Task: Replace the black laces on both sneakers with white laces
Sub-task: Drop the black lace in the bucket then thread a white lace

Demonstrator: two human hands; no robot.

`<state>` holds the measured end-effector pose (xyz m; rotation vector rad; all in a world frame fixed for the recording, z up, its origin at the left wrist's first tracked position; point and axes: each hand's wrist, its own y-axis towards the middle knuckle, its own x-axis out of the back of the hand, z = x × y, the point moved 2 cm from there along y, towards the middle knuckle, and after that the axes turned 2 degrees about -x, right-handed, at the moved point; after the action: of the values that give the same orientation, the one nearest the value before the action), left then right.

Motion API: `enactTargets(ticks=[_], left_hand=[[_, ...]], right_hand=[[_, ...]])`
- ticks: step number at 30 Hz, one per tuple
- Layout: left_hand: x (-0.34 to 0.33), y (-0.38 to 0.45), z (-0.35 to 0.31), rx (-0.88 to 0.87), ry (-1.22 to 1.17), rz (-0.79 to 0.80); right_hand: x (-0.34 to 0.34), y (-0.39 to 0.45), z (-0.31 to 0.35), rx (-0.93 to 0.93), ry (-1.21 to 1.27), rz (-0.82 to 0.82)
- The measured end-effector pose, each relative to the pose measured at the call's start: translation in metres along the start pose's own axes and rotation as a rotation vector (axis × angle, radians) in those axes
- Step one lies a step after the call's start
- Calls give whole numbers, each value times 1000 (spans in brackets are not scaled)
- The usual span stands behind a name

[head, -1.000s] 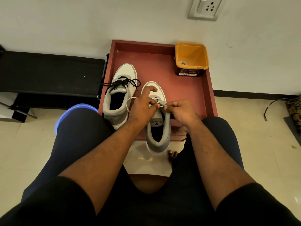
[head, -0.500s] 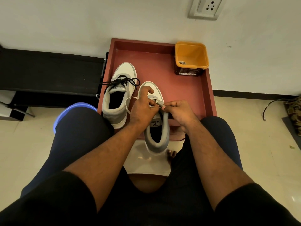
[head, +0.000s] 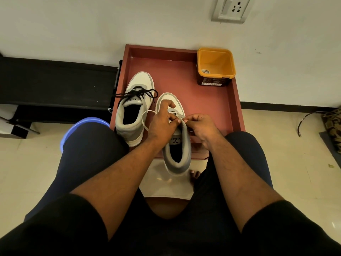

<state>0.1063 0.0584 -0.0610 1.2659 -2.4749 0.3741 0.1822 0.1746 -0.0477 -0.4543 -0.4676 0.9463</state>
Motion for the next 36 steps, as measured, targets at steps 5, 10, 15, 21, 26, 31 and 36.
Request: enactTargets(ticks=[5,10,15,21,26,31,36], left_hand=[[8,2,-2,-80,252,94],[12,0,-7,-178,478,120],[13,-2,-7,-218,513,64],[13,-5,-10,-205,528,61],[14,-5,-11,-167,514,59],[13,-3,-11,-168,564,65],[11,-4,-10,-181,583,66]], right_hand=[[-4,0,1,14,49,-64],[18,-3,16,12,1158,-71],[44,-6,22,179,345,-180],[16,3,8,185,-633,46],[31,-3,21,83,566,26],[52,-4,14,1,1039,-209],[50,-6,11,-46,1215,-251]])
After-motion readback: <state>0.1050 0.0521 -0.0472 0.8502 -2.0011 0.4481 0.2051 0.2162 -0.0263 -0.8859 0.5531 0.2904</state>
